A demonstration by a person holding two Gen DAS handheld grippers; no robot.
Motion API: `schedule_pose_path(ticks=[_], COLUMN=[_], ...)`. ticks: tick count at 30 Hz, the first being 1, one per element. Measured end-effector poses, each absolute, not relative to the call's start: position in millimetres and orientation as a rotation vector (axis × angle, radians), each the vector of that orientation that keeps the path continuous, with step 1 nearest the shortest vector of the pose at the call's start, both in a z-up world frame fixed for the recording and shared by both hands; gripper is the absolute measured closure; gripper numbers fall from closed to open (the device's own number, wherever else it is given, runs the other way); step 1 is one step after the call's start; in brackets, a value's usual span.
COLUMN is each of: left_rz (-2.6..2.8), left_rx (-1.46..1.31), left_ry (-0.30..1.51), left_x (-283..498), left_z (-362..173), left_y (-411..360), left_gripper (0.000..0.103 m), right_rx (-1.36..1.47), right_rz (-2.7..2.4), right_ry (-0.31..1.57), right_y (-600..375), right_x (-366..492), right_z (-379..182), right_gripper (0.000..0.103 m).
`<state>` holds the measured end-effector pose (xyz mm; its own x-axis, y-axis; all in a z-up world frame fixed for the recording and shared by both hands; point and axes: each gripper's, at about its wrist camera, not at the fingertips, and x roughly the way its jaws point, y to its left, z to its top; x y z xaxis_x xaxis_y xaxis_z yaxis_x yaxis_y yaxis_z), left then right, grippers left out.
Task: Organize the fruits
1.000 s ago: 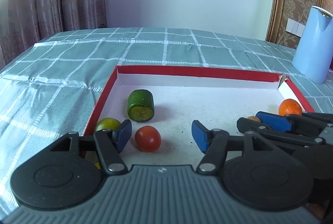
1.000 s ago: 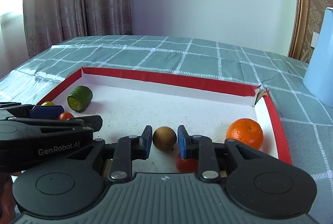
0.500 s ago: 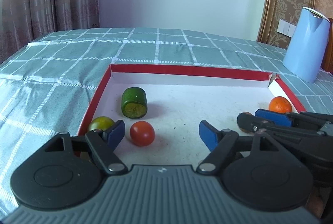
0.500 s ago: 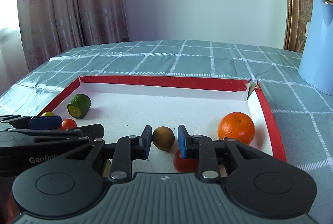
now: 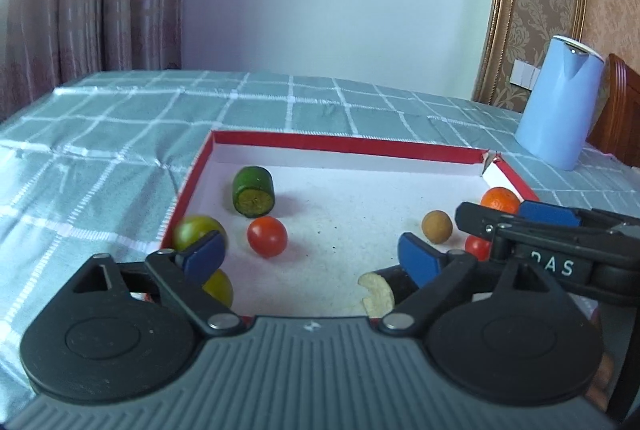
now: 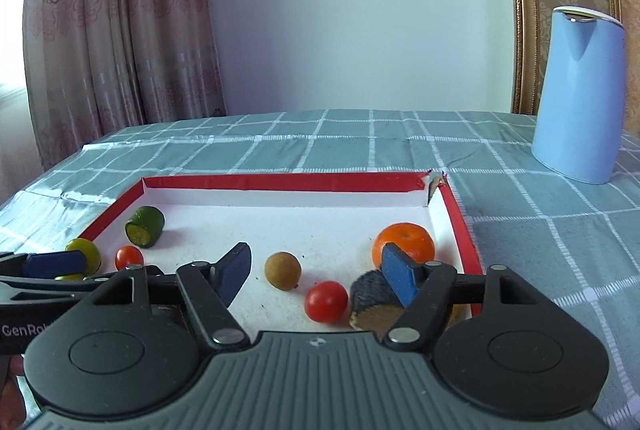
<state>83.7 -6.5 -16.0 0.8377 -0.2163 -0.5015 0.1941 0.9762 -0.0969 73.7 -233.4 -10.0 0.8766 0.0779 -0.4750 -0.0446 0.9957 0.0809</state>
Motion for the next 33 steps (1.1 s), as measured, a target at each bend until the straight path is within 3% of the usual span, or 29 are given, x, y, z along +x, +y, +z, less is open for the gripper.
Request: schedule_pose_path(ticks=[1, 9, 33], left_rz=[-0.205, -0.19, -0.198], left_rx=[-0.039, -0.05, 0.022], left_ry=[0.522, 0.511, 0.515], left_x=[81, 75, 36], left_z=[-15, -15, -25], left_y=[-7, -3, -13], left_gripper=[0.0, 0.0, 0.0], right_rx=[0.07, 0.14, 0.143], right_rz=[0.054, 0.057, 0.125], right_ry=[0.499, 0.483, 0.458], right_y=[-234, -245, -246], right_x=[73, 57, 2], right_z=[-10, -9, -12], right_gripper=[0.031, 0.025, 0.023])
